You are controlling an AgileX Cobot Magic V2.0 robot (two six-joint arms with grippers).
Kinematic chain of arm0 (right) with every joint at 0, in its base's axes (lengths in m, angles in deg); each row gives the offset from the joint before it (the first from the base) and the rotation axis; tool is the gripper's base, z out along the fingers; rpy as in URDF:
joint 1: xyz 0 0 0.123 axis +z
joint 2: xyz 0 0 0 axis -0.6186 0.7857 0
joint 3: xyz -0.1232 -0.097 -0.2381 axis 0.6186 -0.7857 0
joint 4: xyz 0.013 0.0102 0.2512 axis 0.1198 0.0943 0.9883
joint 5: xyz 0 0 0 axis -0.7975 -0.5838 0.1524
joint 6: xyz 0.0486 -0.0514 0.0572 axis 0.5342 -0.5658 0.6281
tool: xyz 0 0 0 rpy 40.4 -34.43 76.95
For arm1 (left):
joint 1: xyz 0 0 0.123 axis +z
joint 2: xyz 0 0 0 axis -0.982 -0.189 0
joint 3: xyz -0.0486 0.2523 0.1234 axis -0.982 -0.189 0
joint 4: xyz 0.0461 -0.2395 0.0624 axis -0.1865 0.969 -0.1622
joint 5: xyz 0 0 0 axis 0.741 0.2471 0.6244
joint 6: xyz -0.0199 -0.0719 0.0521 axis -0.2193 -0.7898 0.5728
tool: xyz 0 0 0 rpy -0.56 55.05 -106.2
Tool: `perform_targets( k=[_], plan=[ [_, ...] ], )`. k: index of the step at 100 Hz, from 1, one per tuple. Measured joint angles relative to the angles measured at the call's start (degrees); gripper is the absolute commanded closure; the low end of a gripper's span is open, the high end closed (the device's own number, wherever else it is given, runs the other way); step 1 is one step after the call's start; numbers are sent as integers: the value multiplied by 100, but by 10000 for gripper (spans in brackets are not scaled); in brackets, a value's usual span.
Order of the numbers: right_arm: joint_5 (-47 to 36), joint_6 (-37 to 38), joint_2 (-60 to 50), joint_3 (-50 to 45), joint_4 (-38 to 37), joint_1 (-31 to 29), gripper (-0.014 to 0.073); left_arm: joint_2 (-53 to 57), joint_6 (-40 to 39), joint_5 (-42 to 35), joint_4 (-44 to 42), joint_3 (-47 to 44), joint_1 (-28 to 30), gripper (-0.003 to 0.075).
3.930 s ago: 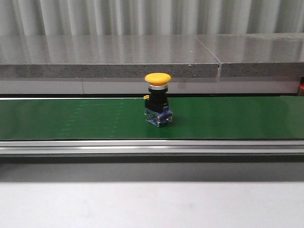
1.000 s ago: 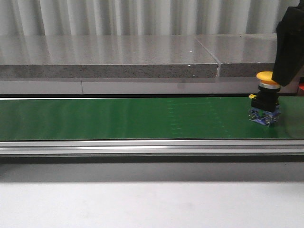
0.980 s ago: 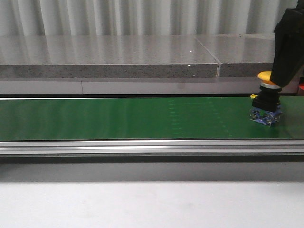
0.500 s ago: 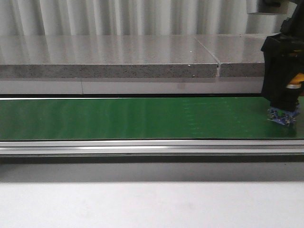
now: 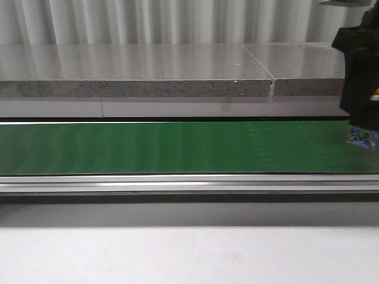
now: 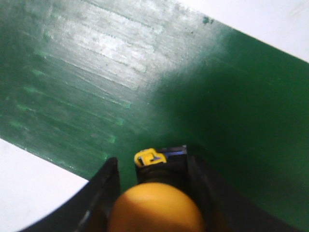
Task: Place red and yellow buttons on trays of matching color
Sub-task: 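Carry the yellow button over the yellow tray and release it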
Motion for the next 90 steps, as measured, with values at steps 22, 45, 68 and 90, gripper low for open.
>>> perform_targets(
  k=[22,45,68,90],
  plan=[
    [226,505,-617,0,-405,-477,592,0,0,0,0,0,0,740],
    [343,635,-1116,-274,-536,-1546,592,0,0,0,0,0,0,740],
    [-48,809,-1440,-973,-549,-2947,592,0,0,0,0,0,0,740],
    [-820,1204,-1449,-1669,-590,-3858,592,0,0,0,0,0,0,740]
  ],
)
